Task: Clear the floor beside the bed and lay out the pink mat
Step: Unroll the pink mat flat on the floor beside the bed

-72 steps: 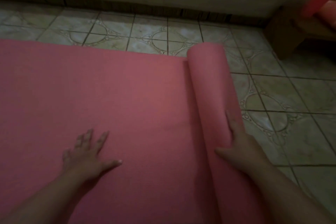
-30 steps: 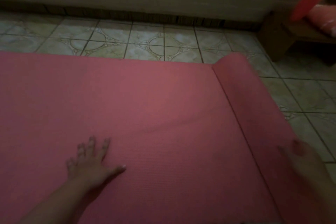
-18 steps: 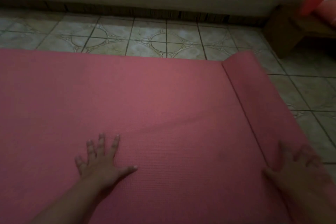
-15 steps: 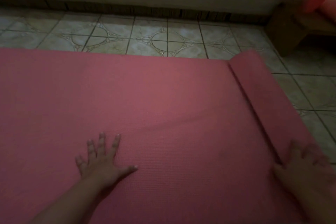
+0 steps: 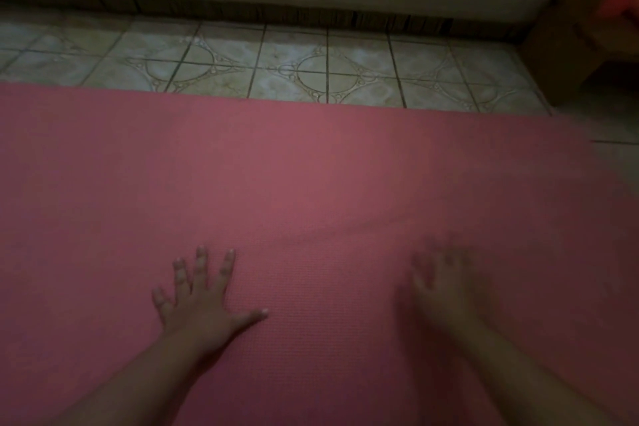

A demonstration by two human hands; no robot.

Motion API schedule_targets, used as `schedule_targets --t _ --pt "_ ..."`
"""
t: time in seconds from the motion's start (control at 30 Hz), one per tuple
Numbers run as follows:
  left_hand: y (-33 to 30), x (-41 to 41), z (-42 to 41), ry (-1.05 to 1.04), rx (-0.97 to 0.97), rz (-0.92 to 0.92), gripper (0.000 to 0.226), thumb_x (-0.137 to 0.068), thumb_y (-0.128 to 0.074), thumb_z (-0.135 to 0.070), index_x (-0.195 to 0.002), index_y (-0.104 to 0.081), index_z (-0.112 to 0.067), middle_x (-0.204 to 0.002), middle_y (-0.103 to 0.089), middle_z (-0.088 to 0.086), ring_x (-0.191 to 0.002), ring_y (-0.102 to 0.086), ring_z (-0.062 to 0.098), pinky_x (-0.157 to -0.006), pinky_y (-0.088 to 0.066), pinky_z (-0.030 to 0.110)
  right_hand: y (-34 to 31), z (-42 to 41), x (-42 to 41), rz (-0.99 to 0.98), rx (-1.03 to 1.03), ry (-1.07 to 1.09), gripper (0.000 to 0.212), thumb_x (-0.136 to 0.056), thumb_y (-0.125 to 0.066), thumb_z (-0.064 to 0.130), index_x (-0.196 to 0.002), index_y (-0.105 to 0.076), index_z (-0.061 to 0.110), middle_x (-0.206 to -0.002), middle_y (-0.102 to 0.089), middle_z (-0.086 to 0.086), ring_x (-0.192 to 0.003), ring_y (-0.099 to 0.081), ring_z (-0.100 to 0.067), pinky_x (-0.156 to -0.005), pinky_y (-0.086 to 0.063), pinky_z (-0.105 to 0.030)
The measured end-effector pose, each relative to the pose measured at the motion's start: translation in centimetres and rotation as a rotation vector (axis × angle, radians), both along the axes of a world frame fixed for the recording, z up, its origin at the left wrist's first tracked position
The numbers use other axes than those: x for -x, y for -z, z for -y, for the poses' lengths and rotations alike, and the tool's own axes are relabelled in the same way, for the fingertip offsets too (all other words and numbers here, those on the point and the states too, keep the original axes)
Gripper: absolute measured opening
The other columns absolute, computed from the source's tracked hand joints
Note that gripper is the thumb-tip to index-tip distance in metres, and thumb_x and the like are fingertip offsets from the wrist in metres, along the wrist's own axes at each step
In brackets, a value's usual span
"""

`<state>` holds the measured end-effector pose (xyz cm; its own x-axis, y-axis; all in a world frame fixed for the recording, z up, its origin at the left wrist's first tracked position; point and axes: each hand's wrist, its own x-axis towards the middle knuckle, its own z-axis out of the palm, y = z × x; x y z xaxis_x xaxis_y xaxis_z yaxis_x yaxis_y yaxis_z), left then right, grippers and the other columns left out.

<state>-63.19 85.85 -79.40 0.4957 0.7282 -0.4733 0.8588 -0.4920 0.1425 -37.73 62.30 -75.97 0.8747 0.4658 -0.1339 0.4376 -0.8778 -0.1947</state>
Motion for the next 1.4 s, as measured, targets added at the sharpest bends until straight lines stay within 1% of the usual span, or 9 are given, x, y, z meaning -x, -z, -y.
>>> schedule_targets --t 0.2,0.37,0.7,0.97,1.07,1.13,1.27,1.33,1.4 --pt "0.9 0.3 0.2 0.015 -0.058 0.029 0.109 -0.033 -0.005 -0.104 -0.122 0.039 -0.06 -0.143 0.045 -0.011 -0.141 0.03 0.029 -0.11 0.007 0.065 3.6 -6.4 5.9 -0.203 0.146 -0.36 0.082 -0.079 -0.027 0.072 -0.148 0.002 0.037 -0.159 0.017 -0.001 -0.145 0.016 -0.028 -0.109 0.003 -0.065" --pt "1.2 0.2 0.4 0.021 -0.075 0.031 0.109 -0.036 -0.007 -0.104 -0.125 0.037 -0.059 -0.142 0.048 -0.01 -0.14 0.031 0.029 -0.108 0.01 0.066 4.6 -4.8 5.9 -0.136 0.199 -0.41 0.083 -0.077 -0.01 0.079 -0.135 0.032 0.037 -0.15 0.035 0.003 -0.137 0.033 -0.019 -0.106 0.009 -0.068" --pt "0.7 -1.2 2.1 0.036 -0.025 0.047 0.111 -0.034 -0.011 -0.104 -0.121 0.042 -0.057 -0.139 0.05 -0.01 -0.136 0.037 0.03 -0.107 0.013 0.066 4.6 -2.4 4.1 -0.132 0.226 -0.388 0.086 -0.07 -0.001 0.083 -0.135 0.033 0.038 -0.148 0.036 0.01 -0.136 0.03 -0.008 -0.11 0.003 -0.064" --pt "0.6 -4.5 7.1 0.065 0.013 0.062 0.115 -0.04 -0.019 -0.101 -0.126 0.038 -0.051 -0.136 0.053 -0.007 -0.124 0.05 0.028 -0.103 0.021 0.066 3.5 2.5 1.7 -0.138 0.253 -0.344 0.085 -0.079 -0.022 0.078 -0.134 0.032 0.041 -0.148 0.035 0.011 -0.138 0.027 -0.008 -0.113 0.003 -0.06" --pt "0.3 -5.6 9.3 0.071 0.054 0.066 0.112 -0.045 -0.025 -0.098 -0.127 0.036 -0.052 -0.137 0.054 -0.005 -0.123 0.051 0.029 -0.102 0.024 0.064 3.3 4.6 0.9 -0.116 0.29 -0.337 0.085 -0.072 -0.01 0.082 -0.133 0.034 0.041 -0.146 0.038 0.011 -0.137 0.029 -0.009 -0.113 0.003 -0.059" --pt "0.2 -5.9 10.0 0.089 0.091 0.078 0.107 -0.048 -0.026 -0.096 -0.126 0.034 -0.055 -0.139 0.052 -0.007 -0.127 0.048 0.028 -0.104 0.022 0.063 3.1 5.4 0.5 -0.114 0.318 -0.336 0.086 -0.069 -0.004 0.081 -0.132 0.036 0.039 -0.146 0.04 0.011 -0.137 0.031 -0.01 -0.114 0.003 -0.058" --pt "0.6 -3.9 6.6 0.101 -0.026 0.13 0.098 -0.051 -0.014 -0.095 -0.13 0.029 -0.055 -0.149 0.032 -0.015 -0.144 0.023 0.026 -0.113 0.005 0.06 3.2 4.8 1.2 -0.145 0.265 -0.263 0.085 -0.081 -0.022 0.075 -0.141 0.025 0.037 -0.154 0.028 0.007 -0.143 0.022 -0.016 -0.115 0.002 -0.059" --pt "1.2 -2.3 2.9 0.067 -0.106 0.133 0.099 -0.052 -0.007 -0.096 -0.136 0.025 -0.053 -0.148 0.033 -0.013 -0.145 0.018 0.028 -0.114 0.001 0.06 3.2 3.4 2.1 -0.139 0.181 -0.222 0.083 -0.08 -0.024 0.075 -0.146 0.013 0.039 -0.156 0.022 0.007 -0.145 0.017 -0.02 -0.114 0.0 -0.058" --pt "1.7 -0.8 -0.1 0.078 -0.144 0.116 0.097 -0.049 0.001 -0.098 -0.131 0.03 -0.054 -0.146 0.036 -0.011 -0.144 0.02 0.027 -0.115 0.002 0.057 3.3 1.4 3.0 -0.138 0.15 -0.281 0.081 -0.079 -0.021 0.077 -0.141 0.02 0.043 -0.152 0.026 0.009 -0.142 0.021 -0.016 -0.114 -0.001 -0.057"
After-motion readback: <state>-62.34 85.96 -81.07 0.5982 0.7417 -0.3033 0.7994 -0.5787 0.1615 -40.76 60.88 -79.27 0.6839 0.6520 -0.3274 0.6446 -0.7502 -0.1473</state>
